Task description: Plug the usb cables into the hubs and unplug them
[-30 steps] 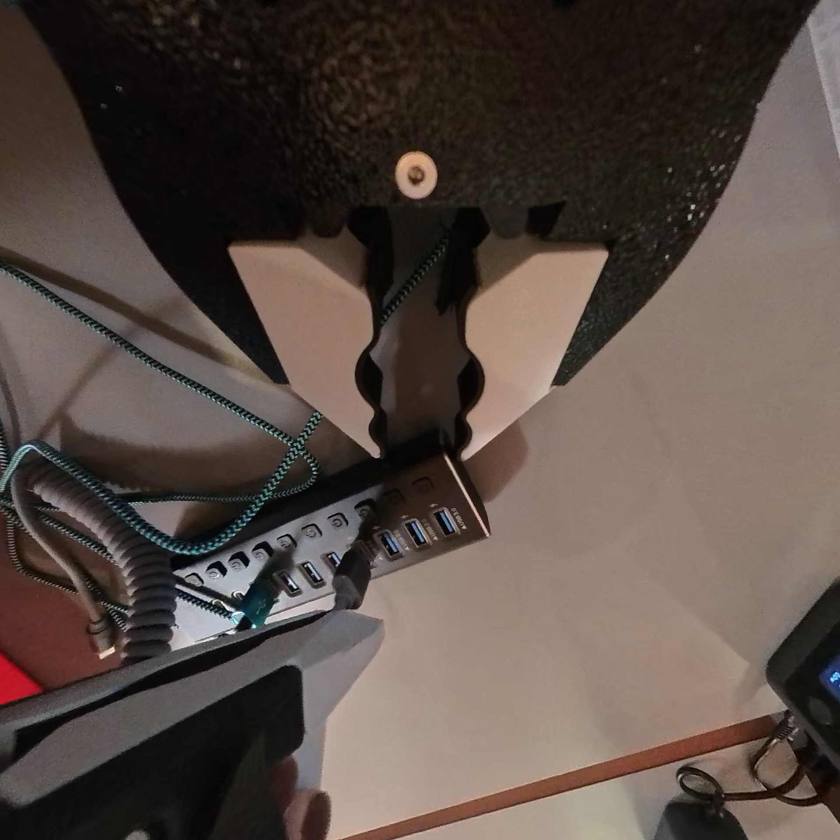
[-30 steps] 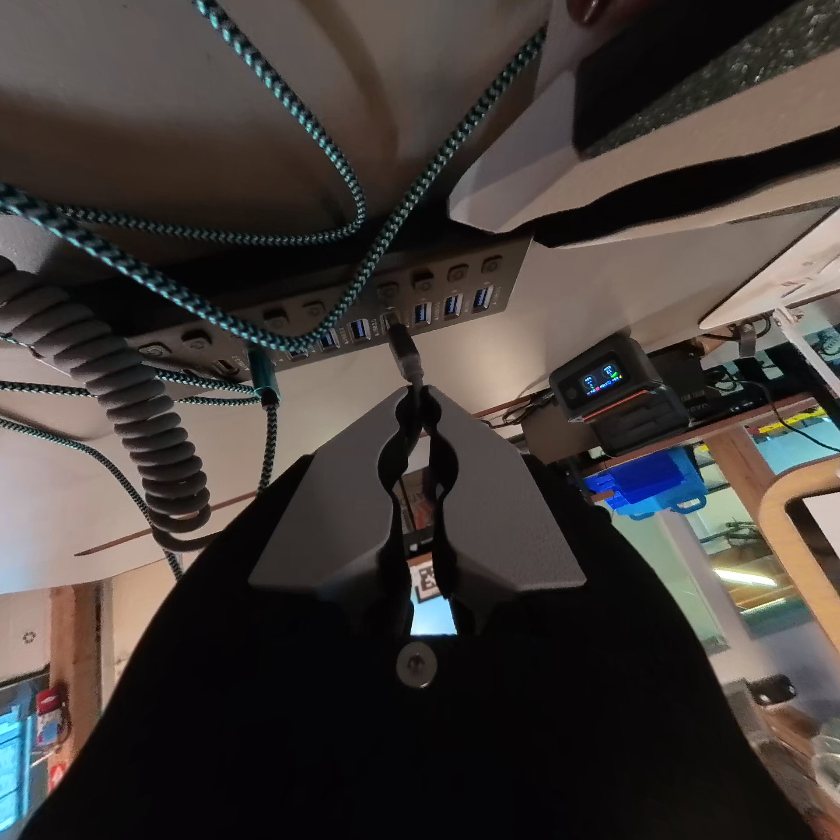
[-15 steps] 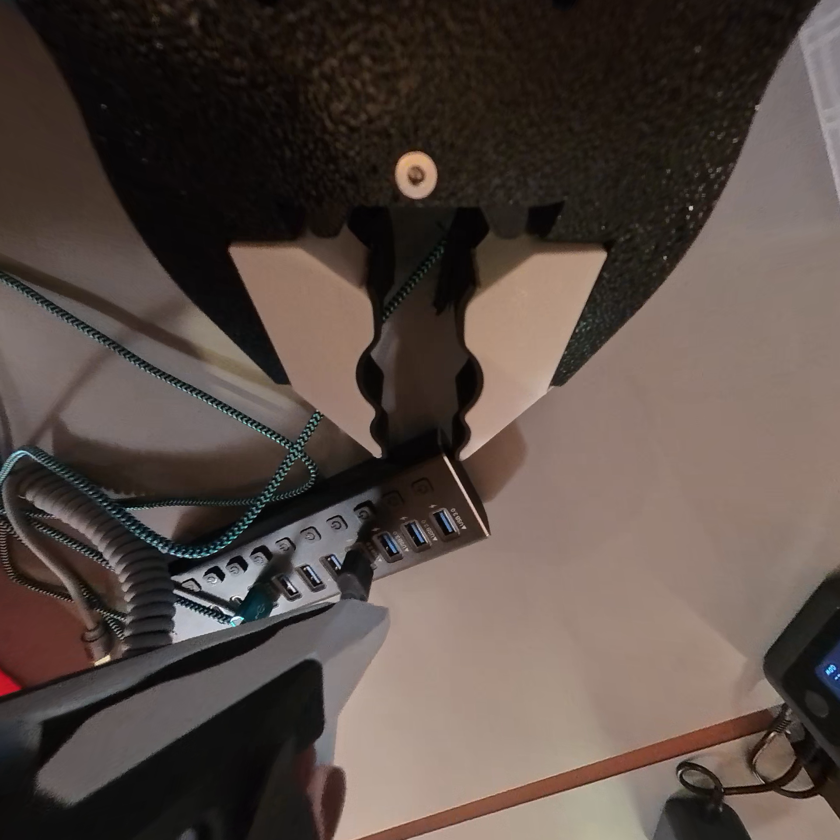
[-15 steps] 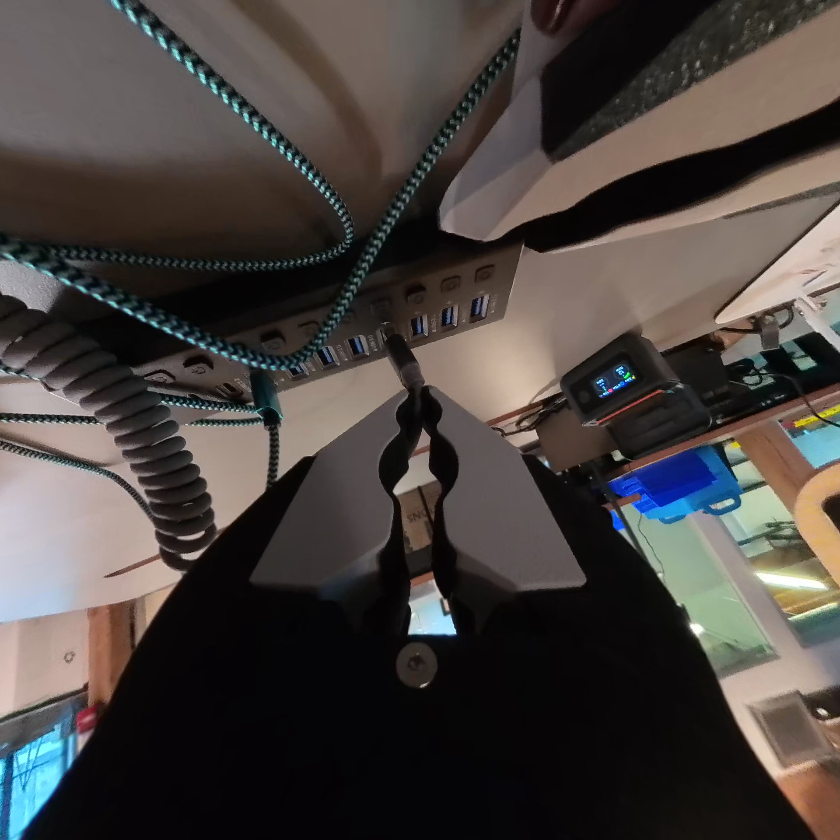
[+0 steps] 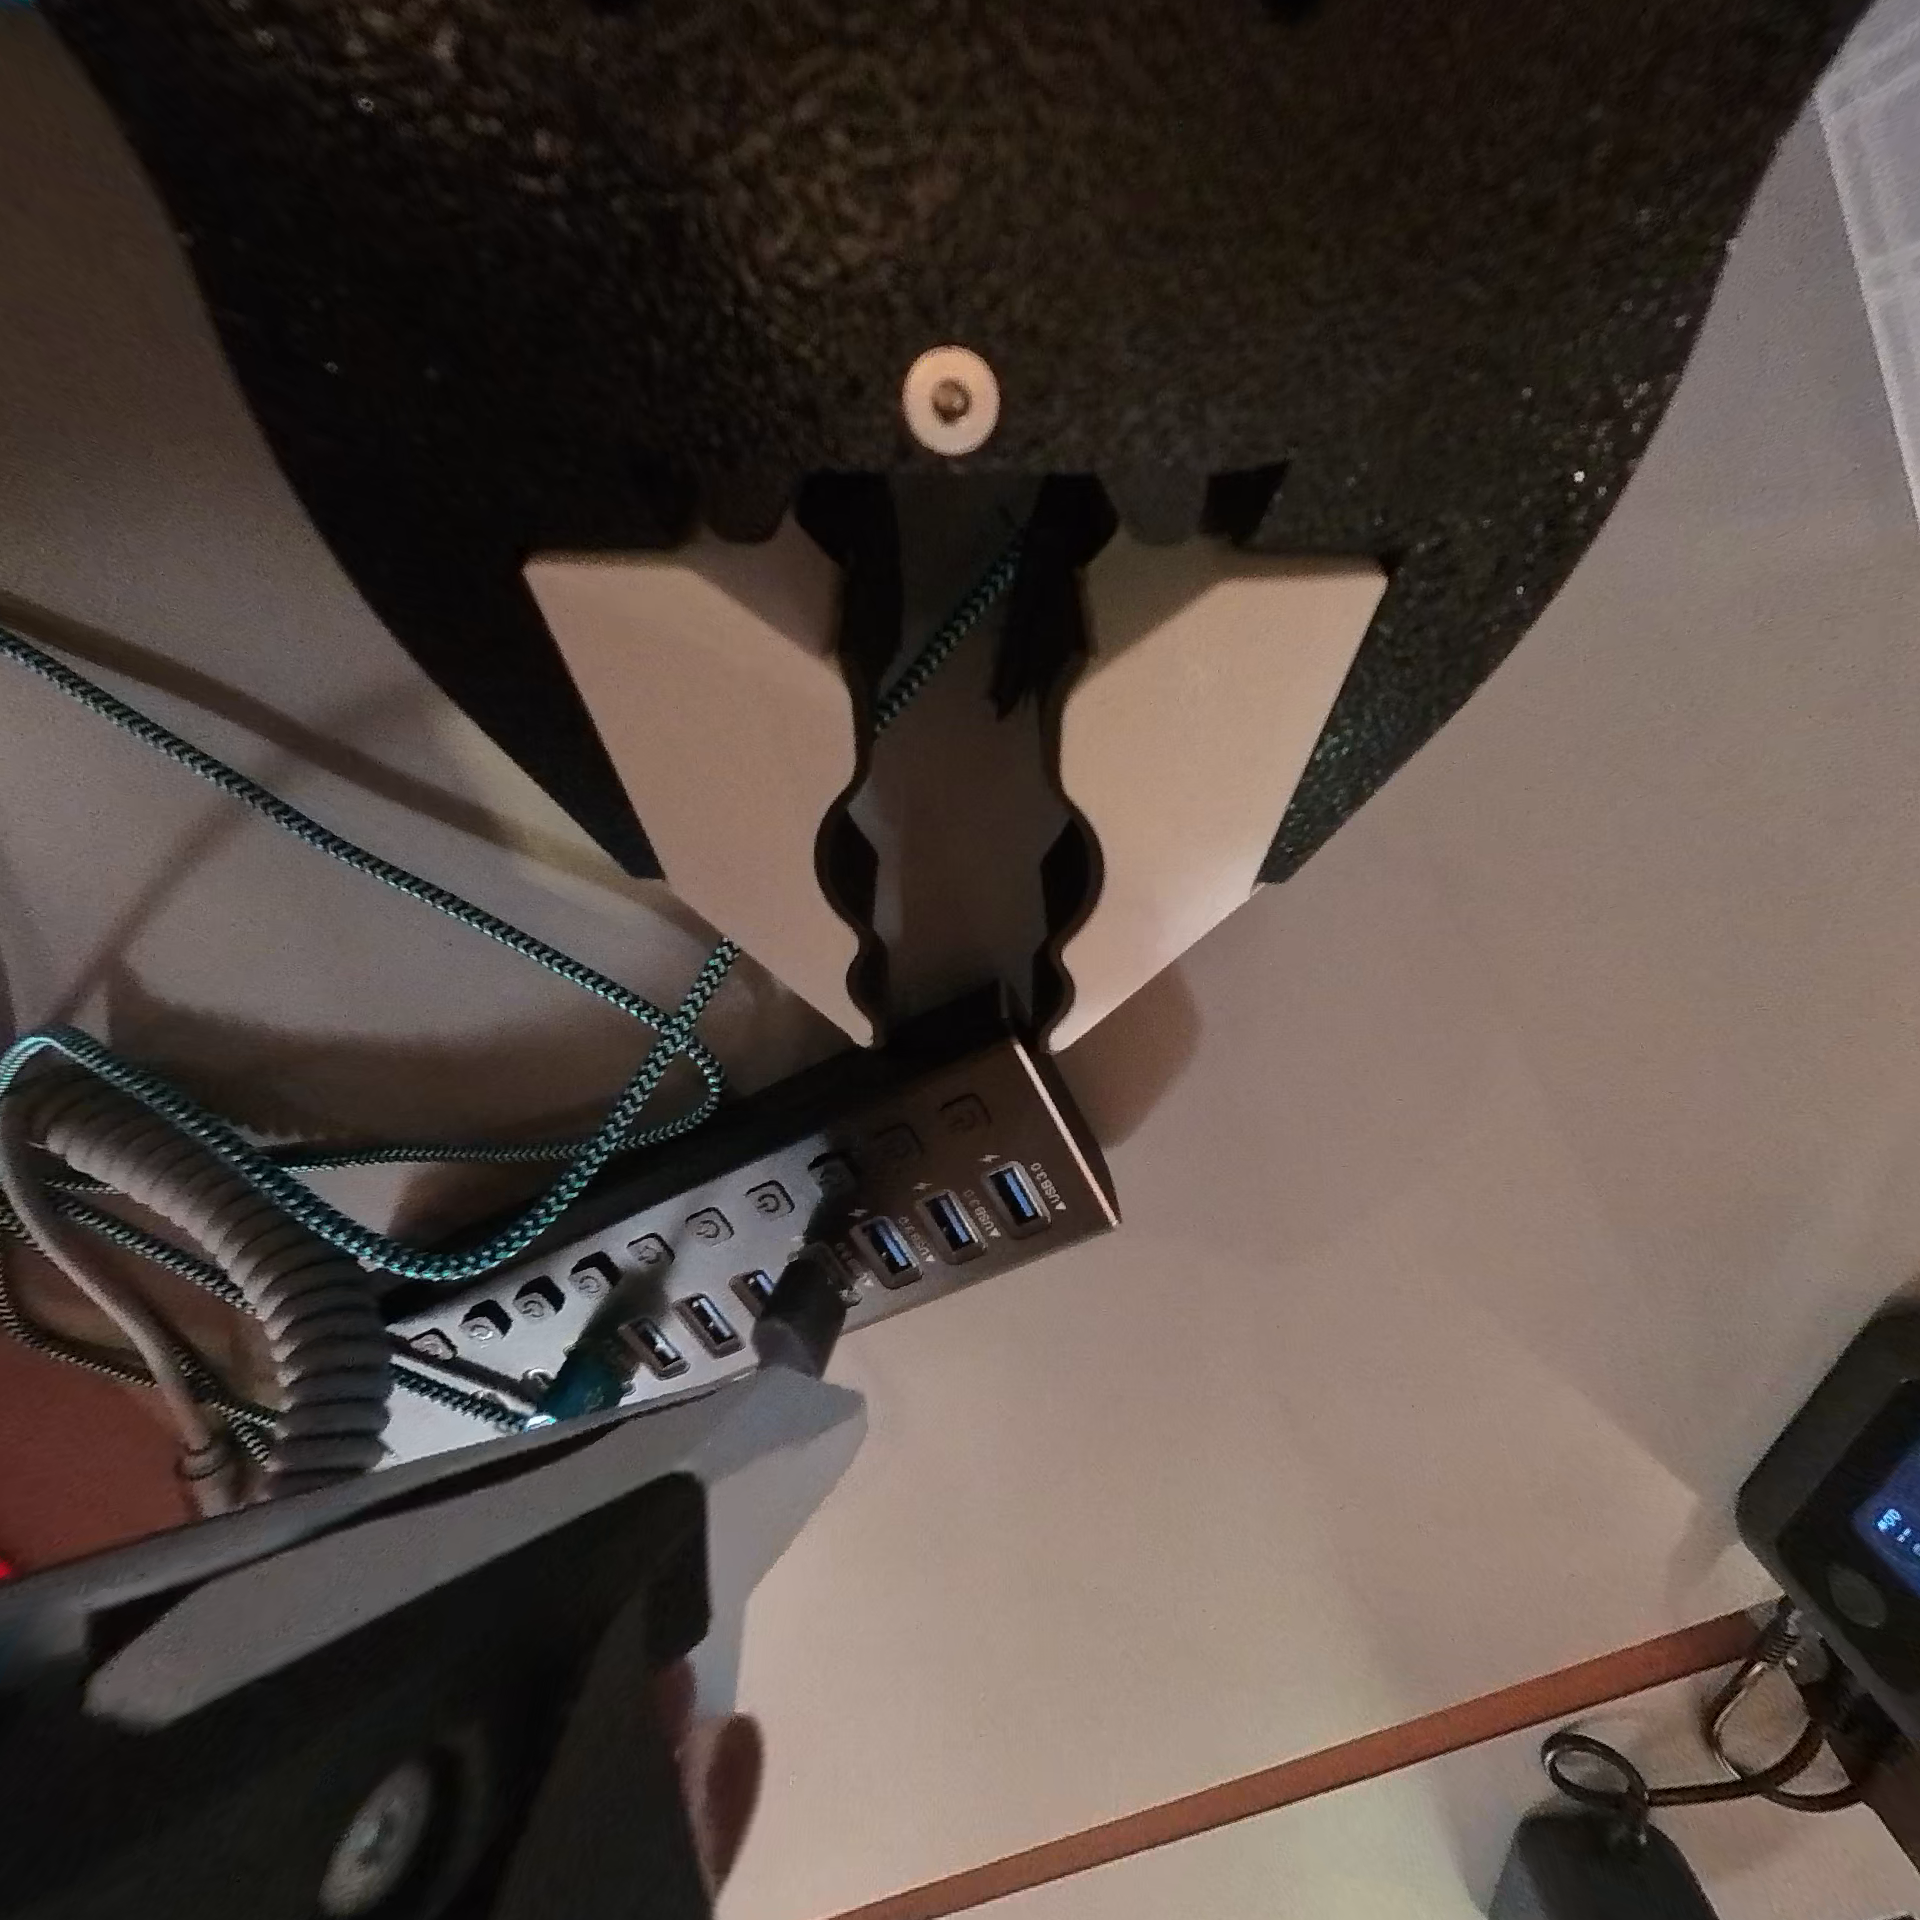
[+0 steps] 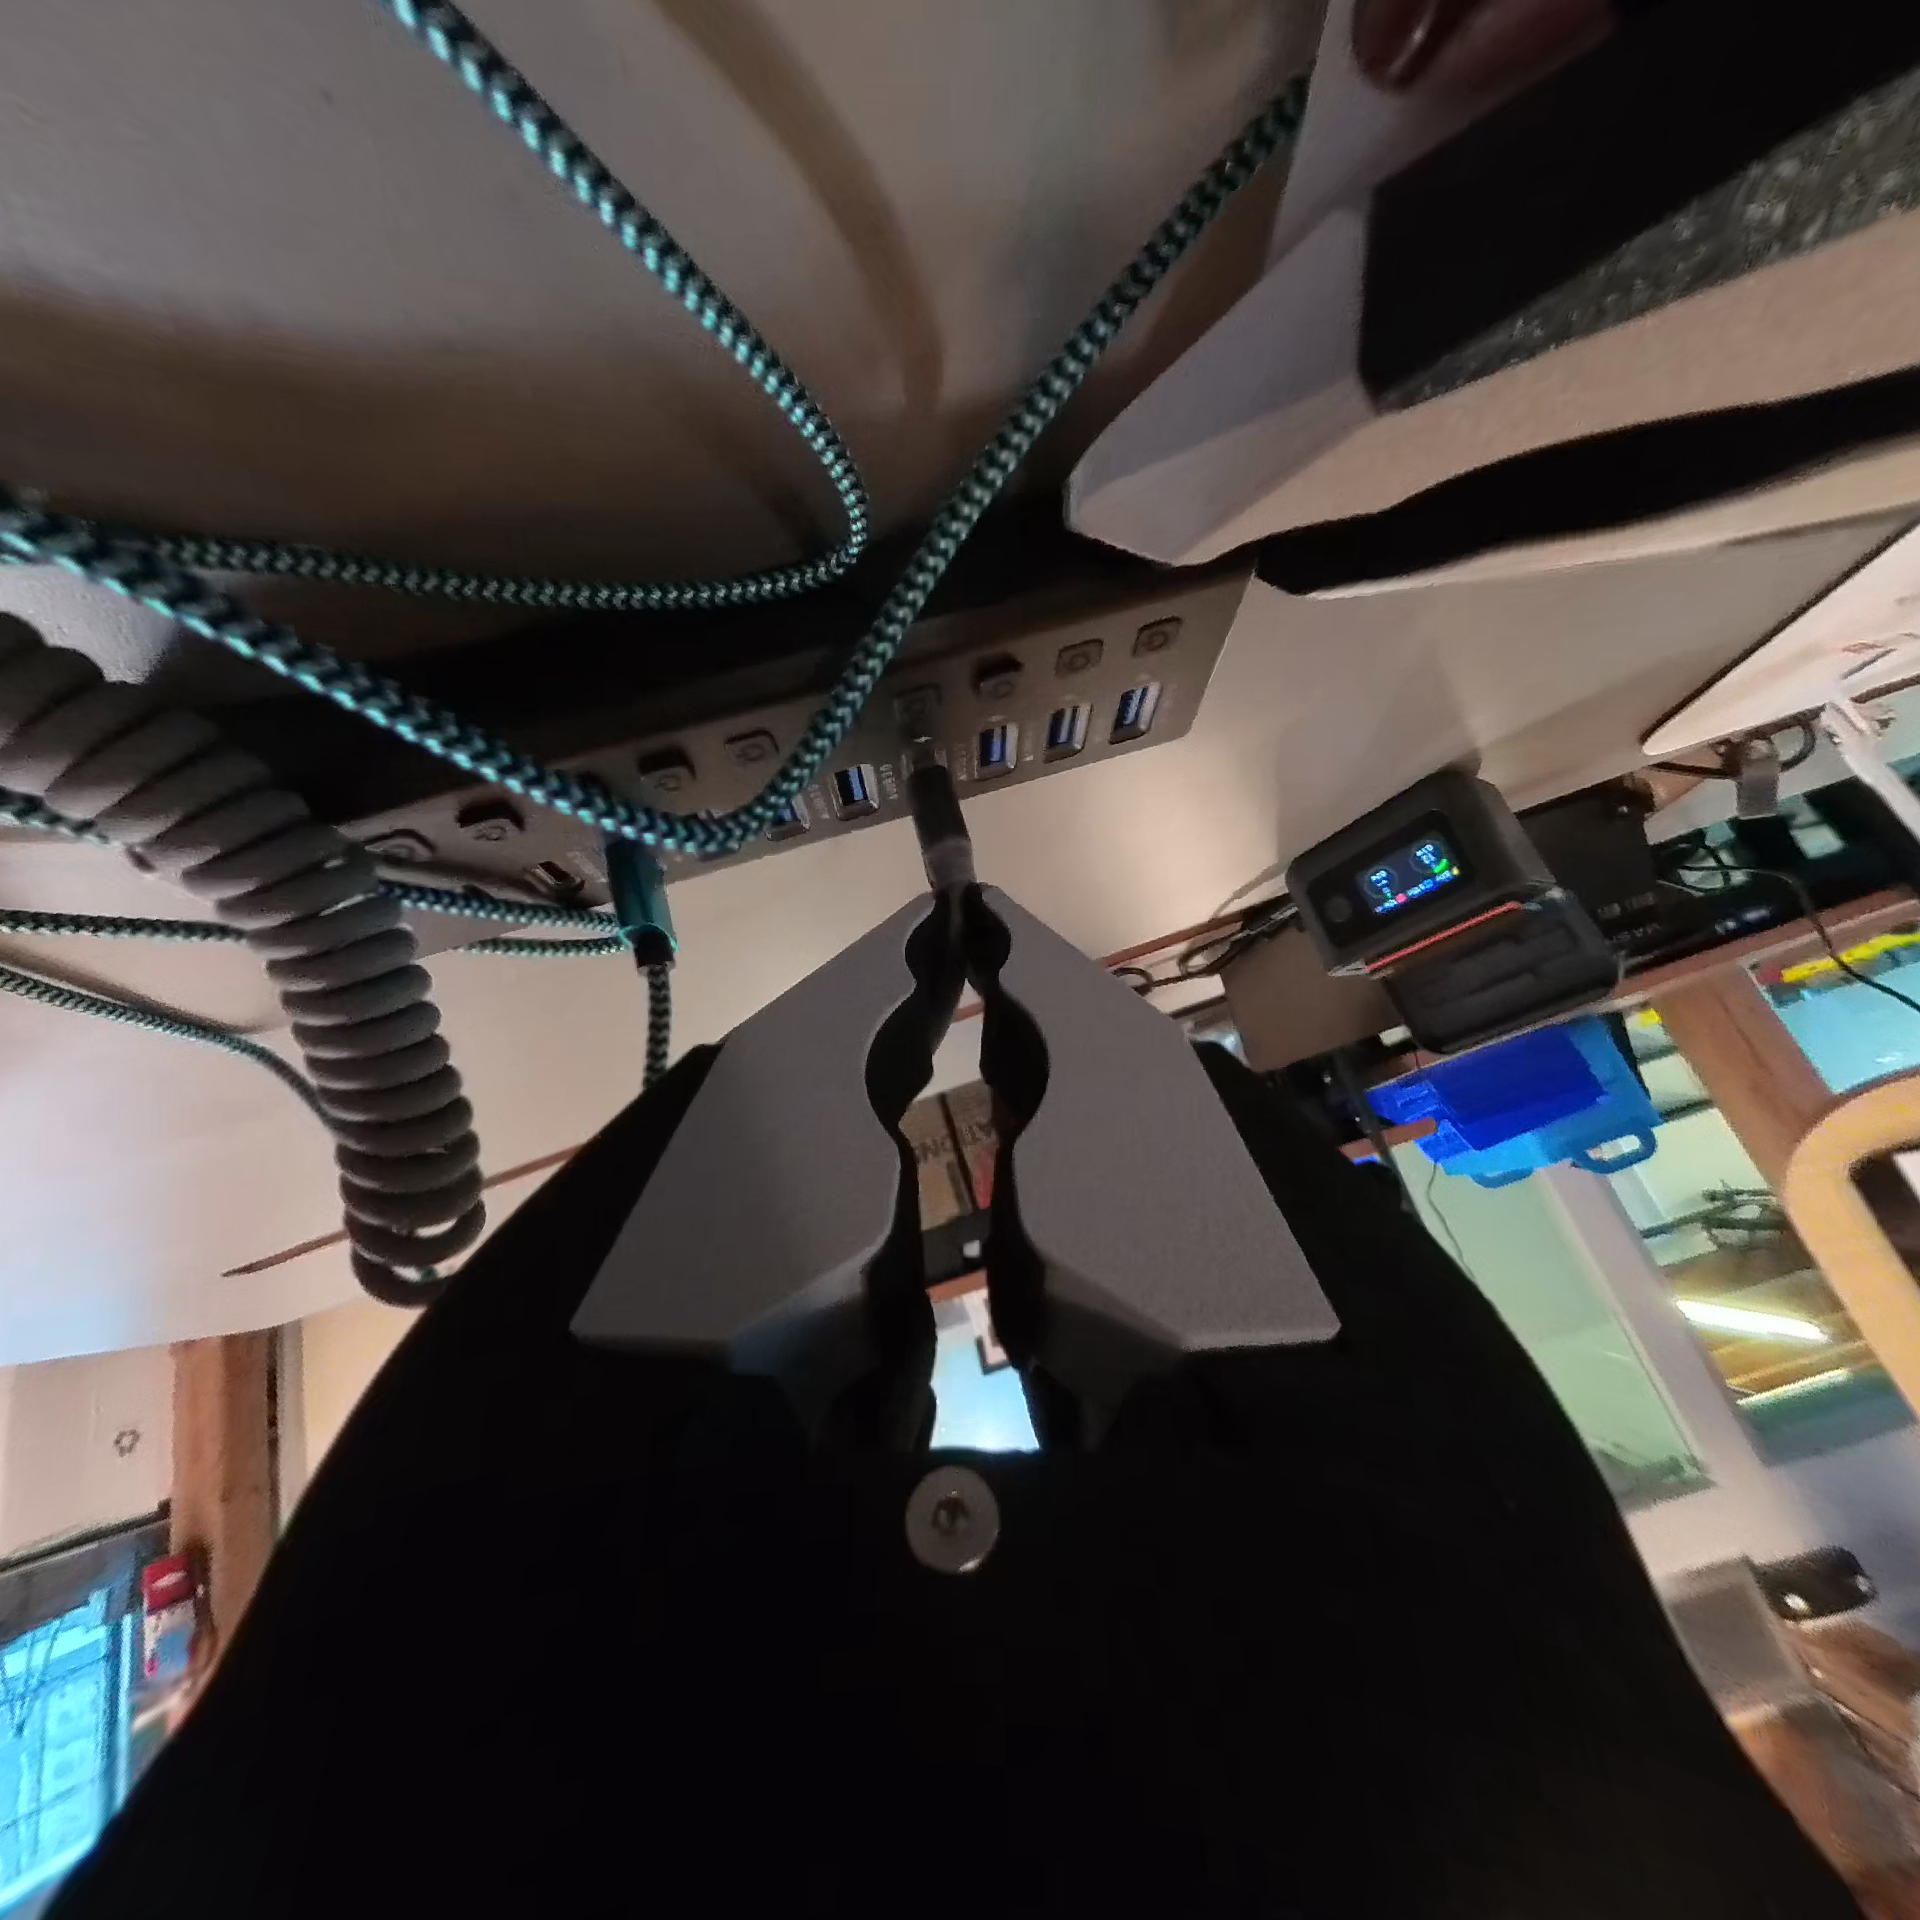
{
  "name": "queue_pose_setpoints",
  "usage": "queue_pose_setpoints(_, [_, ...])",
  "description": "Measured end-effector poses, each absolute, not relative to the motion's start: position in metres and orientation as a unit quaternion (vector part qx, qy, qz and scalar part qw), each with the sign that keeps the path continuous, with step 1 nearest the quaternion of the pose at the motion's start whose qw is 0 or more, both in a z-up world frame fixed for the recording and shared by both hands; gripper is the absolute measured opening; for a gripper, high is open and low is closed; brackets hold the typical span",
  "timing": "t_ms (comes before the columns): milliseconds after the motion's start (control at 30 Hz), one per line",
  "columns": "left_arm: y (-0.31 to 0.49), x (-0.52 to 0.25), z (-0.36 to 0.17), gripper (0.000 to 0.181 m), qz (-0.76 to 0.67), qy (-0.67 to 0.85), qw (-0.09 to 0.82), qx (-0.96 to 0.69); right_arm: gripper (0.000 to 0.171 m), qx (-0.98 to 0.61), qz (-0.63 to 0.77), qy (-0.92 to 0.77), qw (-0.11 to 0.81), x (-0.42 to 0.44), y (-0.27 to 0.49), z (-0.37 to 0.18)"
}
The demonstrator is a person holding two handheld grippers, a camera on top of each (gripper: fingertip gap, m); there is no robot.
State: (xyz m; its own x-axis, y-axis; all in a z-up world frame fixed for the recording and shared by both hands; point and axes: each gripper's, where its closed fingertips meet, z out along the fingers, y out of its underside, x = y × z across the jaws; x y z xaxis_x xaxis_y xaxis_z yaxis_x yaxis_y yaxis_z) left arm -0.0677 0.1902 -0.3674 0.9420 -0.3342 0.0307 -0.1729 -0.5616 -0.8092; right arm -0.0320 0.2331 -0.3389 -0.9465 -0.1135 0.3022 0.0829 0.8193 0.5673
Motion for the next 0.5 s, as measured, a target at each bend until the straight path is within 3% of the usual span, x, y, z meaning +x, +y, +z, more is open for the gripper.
queue_pose_setpoints(500, [0.1903,-0.0682,-0.3677,0.025,-0.091,0.147,0.445,-0.879,0.000,0.009,-0.310,-0.941,0.136,-0.0361,0.2361,-0.3443])
